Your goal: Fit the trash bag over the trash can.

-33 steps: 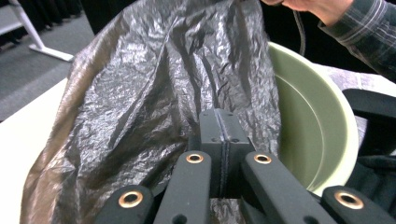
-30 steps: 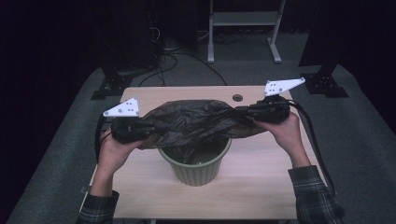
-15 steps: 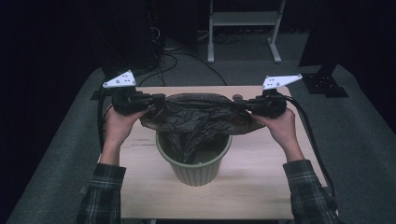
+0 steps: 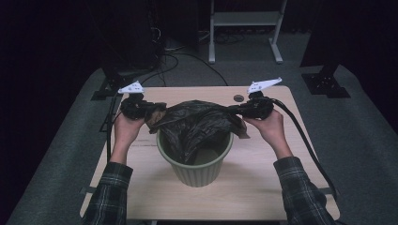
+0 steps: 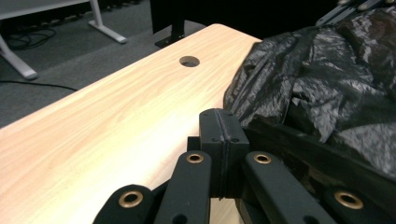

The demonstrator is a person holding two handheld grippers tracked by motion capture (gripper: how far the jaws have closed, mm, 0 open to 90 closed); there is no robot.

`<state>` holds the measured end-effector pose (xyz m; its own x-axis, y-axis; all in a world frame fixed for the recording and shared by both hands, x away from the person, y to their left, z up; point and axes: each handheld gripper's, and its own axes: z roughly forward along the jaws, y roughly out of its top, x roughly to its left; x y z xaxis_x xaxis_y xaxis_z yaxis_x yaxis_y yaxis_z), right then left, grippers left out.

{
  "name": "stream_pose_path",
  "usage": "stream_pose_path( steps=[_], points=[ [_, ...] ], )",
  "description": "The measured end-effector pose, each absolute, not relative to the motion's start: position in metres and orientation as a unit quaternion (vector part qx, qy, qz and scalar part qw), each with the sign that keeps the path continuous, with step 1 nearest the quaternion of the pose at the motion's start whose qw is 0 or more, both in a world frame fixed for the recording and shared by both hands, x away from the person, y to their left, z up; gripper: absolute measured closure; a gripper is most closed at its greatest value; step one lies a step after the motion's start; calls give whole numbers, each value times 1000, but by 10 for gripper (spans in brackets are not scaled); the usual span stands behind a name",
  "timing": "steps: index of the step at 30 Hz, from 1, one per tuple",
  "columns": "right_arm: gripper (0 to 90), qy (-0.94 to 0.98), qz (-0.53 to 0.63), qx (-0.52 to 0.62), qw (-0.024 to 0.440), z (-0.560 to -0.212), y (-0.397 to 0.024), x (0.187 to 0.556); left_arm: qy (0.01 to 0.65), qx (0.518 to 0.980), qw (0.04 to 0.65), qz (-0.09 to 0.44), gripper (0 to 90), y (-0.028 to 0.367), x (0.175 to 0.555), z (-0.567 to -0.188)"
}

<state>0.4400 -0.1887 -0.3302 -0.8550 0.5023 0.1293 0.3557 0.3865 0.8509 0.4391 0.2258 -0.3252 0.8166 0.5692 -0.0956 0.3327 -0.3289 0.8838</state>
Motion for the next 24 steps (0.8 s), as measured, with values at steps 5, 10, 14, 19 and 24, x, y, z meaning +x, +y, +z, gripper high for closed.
stream_pose_path(
  steps=[5, 10, 14, 19, 24],
  points=[
    [646, 812, 515, 259, 97, -317, -196, 432, 279, 805, 510, 117, 900, 229, 435, -322],
    [585, 791, 555, 236, 105, -300, -207, 421, 279, 806, 509, 117, 900, 231, 434, -322],
    [570, 788, 566, 217, 110, -298, -207, 416, 282, 805, 510, 115, 900, 232, 434, -323],
    [589, 787, 571, 206, 109, -296, -202, 415, 280, 806, 510, 113, 900, 231, 434, -323],
    [819, 801, 549, 210, 111, -300, -193, 419, 279, 805, 511, 113, 900, 232, 433, -322]
  ],
)
